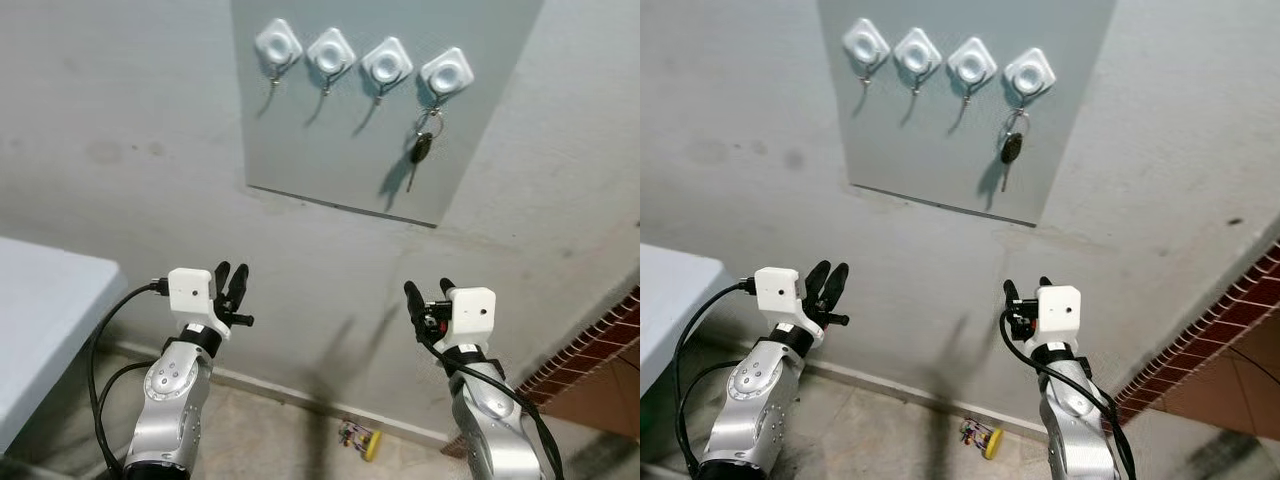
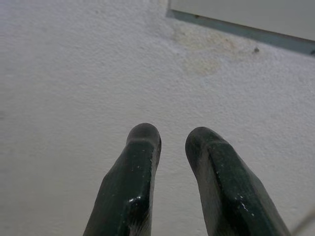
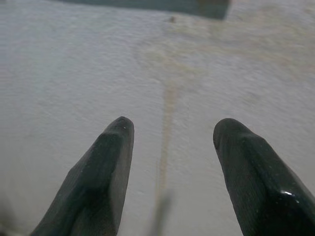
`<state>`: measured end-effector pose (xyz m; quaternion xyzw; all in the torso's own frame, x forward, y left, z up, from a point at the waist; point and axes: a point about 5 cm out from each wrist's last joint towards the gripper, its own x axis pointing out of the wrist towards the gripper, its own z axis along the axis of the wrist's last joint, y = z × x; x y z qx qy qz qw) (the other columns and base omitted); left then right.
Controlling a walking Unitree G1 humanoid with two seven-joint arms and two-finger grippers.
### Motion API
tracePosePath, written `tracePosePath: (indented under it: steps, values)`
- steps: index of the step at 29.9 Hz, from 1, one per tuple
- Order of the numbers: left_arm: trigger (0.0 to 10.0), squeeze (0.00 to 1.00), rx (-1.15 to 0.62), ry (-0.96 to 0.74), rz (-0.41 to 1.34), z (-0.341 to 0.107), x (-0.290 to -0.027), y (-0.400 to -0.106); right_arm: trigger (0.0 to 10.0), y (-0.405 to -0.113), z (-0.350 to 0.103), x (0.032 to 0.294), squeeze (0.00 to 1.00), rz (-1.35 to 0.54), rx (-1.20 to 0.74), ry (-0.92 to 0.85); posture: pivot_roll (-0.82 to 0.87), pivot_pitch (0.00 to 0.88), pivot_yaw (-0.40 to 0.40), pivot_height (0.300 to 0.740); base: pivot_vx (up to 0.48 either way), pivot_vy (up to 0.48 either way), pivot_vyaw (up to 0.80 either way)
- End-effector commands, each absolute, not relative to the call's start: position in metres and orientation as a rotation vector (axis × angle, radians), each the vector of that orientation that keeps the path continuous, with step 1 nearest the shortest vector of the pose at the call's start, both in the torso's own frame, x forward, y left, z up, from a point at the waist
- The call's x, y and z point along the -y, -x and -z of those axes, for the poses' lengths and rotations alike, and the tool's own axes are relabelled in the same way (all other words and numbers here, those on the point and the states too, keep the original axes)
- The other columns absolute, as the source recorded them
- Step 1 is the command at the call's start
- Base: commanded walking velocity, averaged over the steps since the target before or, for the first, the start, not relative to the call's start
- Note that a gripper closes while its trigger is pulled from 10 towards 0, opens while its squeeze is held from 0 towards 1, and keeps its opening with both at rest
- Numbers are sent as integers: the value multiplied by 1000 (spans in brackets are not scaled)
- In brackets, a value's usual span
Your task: Hang keys on a hook
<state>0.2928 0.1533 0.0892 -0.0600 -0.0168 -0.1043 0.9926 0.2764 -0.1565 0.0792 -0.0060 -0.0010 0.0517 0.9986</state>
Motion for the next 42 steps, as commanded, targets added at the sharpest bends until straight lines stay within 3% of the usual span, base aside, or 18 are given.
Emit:
tracePosePath:
  steps: [1, 21, 42]
  values:
    - [10000, 0, 17, 102, 194, -90, -156, -296, 10000, -279, -80, 158, 0, -95, 2, 14, -40, 3, -43, 740, 0, 0, 800]
    - [10000, 0, 72, 120, 234, -91, -157, -278, 10000, -268, -80, 163, 0, -88, 25, 39, -39, 17, -51, 740, 0, 0, 800]
    - [10000, 0, 80, 124, 276, -93, -154, -280, 10000, -264, -77, 165, 0, -91, 13, 53, -55, 0, -42, 740, 0, 0, 800]
